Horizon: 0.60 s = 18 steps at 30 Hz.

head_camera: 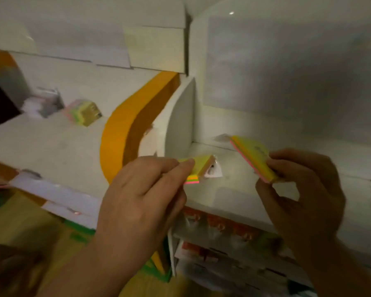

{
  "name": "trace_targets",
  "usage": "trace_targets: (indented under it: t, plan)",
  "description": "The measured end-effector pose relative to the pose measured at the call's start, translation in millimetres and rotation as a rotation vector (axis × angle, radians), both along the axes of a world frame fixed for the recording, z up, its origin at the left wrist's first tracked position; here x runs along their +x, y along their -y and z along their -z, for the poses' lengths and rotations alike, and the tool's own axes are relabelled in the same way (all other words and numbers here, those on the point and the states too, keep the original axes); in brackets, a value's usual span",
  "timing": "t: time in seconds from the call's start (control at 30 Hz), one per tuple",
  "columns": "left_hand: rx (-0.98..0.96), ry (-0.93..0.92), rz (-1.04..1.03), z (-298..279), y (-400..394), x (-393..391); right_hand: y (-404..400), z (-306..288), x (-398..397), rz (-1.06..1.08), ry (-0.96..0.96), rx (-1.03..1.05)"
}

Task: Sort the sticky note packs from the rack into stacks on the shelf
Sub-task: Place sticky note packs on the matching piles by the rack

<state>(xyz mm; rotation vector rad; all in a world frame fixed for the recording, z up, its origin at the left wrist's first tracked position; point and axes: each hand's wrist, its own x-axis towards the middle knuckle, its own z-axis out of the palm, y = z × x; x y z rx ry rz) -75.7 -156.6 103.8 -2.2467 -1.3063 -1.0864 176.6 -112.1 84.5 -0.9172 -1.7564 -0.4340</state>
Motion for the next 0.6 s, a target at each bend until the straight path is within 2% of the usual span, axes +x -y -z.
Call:
trace_targets:
  t: [0.13, 0.27, 0.43, 0.6]
  plan:
    - [0.003, 0.044, -0.146, -3, 31, -96, 4, -5, -99, -0.196, -0.012, 0.075]
    - [-0.017, 0.038, -0.312, 15, 49, -186, 8, -3, -194, -0.336, 0.044, 0.033]
    - [-0.088, 0.03, -0.416, 42, 69, -274, 2, 16, -294, -0.365, 0.099, -0.024]
    - [-0.143, 0.064, -0.493, 57, 84, -334, -12, 32, -360, -0.392, 0.172, -0.123]
